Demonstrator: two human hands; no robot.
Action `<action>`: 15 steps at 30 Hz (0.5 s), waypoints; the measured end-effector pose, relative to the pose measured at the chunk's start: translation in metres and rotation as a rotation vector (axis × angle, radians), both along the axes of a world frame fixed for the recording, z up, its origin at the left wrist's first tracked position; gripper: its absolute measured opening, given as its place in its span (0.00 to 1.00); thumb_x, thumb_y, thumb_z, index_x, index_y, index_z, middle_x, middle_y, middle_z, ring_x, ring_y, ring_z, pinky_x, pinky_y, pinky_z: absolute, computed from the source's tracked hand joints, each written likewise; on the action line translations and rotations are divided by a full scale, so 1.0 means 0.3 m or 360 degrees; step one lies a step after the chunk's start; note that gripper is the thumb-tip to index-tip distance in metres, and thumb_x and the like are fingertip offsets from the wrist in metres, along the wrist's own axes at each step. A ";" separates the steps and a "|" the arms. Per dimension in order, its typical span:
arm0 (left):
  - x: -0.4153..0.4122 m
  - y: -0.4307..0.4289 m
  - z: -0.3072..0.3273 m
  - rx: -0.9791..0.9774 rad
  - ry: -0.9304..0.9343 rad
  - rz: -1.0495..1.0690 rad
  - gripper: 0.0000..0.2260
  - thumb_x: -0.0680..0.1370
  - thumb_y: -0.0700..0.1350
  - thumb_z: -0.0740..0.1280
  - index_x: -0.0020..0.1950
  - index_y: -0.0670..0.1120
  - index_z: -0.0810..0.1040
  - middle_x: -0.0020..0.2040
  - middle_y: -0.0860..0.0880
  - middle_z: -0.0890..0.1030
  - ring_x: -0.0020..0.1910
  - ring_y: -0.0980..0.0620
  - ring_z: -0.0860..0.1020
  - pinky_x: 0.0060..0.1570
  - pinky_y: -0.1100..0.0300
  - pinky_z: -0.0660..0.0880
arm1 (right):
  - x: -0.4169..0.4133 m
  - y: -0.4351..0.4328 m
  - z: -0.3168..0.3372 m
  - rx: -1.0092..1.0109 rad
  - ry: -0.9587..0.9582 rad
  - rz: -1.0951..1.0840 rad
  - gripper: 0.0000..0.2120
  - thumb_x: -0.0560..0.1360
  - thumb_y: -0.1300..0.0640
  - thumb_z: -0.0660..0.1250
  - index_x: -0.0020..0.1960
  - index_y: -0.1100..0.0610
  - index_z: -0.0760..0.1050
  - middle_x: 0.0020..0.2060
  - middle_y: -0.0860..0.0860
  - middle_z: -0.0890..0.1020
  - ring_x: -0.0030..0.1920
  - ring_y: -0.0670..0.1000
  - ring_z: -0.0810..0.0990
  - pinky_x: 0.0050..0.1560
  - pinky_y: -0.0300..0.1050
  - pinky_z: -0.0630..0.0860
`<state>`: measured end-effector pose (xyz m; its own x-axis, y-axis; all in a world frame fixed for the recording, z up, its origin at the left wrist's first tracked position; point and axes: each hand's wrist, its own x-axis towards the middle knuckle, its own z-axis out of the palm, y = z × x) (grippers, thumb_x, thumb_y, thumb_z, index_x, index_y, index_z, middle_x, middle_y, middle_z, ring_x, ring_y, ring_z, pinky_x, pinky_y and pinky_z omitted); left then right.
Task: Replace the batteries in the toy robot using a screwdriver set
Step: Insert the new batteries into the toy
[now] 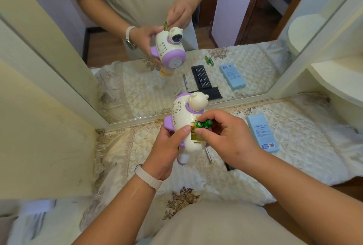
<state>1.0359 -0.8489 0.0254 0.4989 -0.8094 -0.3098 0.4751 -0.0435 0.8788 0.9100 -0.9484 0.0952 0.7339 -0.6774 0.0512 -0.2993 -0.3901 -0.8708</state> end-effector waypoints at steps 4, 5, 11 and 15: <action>0.000 -0.005 0.000 0.0021 0.0004 0.0002 0.33 0.66 0.53 0.75 0.67 0.43 0.73 0.59 0.41 0.83 0.57 0.41 0.82 0.49 0.47 0.81 | -0.008 0.007 0.001 0.0013 -0.0121 -0.0092 0.15 0.71 0.59 0.75 0.42 0.40 0.75 0.36 0.46 0.80 0.37 0.45 0.78 0.39 0.41 0.78; 0.000 -0.005 -0.001 0.0026 -0.0002 -0.0006 0.33 0.66 0.53 0.75 0.68 0.43 0.73 0.60 0.40 0.82 0.58 0.39 0.81 0.53 0.42 0.81 | -0.011 0.009 0.005 0.0008 -0.0154 -0.0108 0.16 0.71 0.60 0.75 0.42 0.40 0.75 0.35 0.47 0.80 0.36 0.44 0.78 0.37 0.36 0.76; 0.002 0.001 -0.027 0.0066 -0.0032 -0.0035 0.28 0.69 0.53 0.75 0.67 0.46 0.74 0.61 0.37 0.81 0.59 0.28 0.78 0.59 0.30 0.74 | -0.036 -0.028 0.003 0.0037 -0.0269 -0.0203 0.16 0.71 0.61 0.75 0.42 0.39 0.77 0.39 0.44 0.81 0.38 0.45 0.79 0.43 0.43 0.79; -0.008 0.000 -0.025 0.0100 -0.0027 -0.0053 0.30 0.68 0.53 0.75 0.67 0.45 0.73 0.62 0.36 0.80 0.59 0.28 0.78 0.59 0.29 0.73 | -0.046 -0.043 -0.011 0.0043 -0.0211 -0.0206 0.15 0.70 0.60 0.75 0.43 0.39 0.77 0.39 0.44 0.81 0.38 0.47 0.79 0.43 0.47 0.80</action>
<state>1.0334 -0.8489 0.0180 0.4779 -0.8048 -0.3520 0.4574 -0.1141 0.8819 0.8961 -0.9612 0.0919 0.6286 -0.7681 0.1222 -0.2271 -0.3316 -0.9157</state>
